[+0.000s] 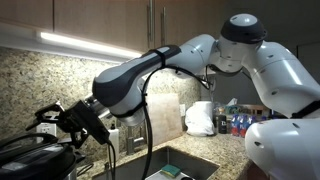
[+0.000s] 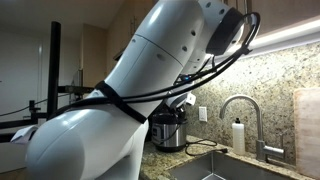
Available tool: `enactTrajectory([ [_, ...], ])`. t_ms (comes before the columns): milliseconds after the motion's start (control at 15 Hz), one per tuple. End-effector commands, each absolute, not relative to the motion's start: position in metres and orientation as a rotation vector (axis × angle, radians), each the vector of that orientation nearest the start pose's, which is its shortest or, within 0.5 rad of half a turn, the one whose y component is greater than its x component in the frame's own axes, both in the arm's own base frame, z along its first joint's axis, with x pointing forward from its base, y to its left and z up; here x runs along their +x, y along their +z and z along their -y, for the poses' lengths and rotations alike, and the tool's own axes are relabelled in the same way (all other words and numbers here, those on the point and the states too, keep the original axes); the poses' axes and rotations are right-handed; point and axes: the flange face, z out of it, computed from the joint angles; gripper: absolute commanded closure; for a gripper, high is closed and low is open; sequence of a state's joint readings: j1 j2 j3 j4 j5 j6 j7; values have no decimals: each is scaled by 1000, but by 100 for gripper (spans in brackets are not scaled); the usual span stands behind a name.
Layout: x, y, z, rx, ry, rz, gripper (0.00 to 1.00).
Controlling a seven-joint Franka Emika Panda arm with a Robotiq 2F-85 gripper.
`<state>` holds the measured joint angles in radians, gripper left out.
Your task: Pick up the lid from the cooker and put it on the counter
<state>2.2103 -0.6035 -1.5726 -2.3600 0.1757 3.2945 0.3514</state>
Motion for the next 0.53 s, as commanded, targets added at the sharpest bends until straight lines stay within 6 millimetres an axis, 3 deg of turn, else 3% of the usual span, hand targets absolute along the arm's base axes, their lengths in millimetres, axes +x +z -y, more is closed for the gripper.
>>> enactTrajectory([
  [0,494,418,-279,-2130,-597,-121,0],
  [200,481,428,-283,-2124,-618,-61,0],
  [467,465,442,-303,-2119,-577,3,0],
])
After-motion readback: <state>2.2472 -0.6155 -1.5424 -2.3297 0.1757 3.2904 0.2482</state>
